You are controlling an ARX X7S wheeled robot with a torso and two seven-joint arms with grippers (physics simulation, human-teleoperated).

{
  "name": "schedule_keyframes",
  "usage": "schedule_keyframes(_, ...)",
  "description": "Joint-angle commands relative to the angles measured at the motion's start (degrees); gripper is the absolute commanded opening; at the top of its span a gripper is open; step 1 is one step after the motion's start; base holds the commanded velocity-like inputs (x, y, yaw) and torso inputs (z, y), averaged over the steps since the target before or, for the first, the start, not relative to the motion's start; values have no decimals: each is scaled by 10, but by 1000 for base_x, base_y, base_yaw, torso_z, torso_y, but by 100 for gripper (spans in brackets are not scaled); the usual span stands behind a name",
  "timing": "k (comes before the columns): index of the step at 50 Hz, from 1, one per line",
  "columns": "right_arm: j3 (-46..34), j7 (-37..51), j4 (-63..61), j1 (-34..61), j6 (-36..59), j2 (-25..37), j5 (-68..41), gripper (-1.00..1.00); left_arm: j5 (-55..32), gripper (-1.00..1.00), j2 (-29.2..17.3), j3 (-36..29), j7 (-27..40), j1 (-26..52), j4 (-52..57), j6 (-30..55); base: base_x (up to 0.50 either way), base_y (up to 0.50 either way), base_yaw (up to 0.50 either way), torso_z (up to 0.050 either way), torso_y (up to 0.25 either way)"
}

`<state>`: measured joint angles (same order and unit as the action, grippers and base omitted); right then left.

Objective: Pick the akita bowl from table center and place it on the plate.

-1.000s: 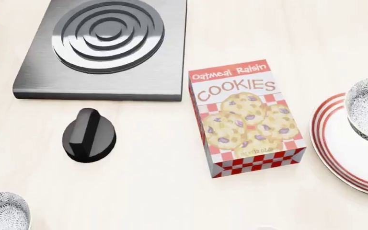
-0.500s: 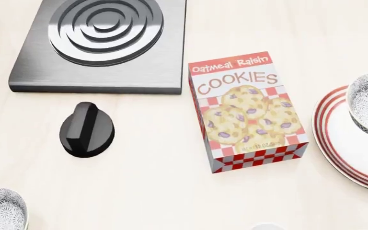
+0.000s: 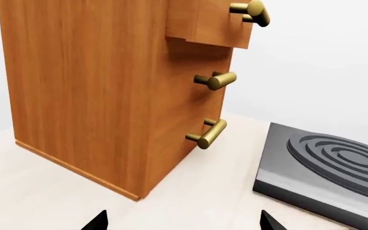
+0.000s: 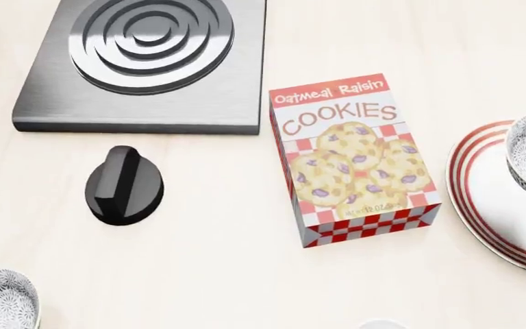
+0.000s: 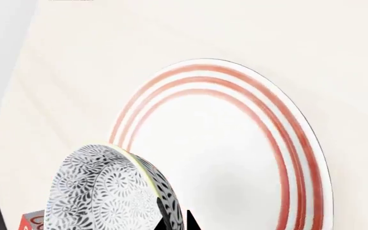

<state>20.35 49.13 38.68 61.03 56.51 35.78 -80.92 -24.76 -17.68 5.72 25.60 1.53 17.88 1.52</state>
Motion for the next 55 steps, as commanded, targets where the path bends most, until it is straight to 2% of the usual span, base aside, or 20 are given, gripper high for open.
schedule_keyframes(1, -16, -54, 57, 22, -32, 3, 27, -100, -6, 100, -3, 0, 3, 0, 4, 6, 0, 0, 0, 0, 0)
schedule_keyframes(18, -34, -95, 105, 32, -56, 2, 53, -100, -45, 100, -3, 8, 6, 0, 14, 21, 0, 0, 0, 0, 0)
schedule_keyframes(36, -68, -171, 199, 71, -92, -3, 95, -100, -46, 100, -6, 9, 6, -6, 18, 14, 0, 0, 0, 0, 0)
schedule_keyframes(55, -58, -165, 191, 62, -88, -2, 86, -100, -49, 100, -10, 7, 10, -8, 24, 16, 0, 0, 0, 0, 1)
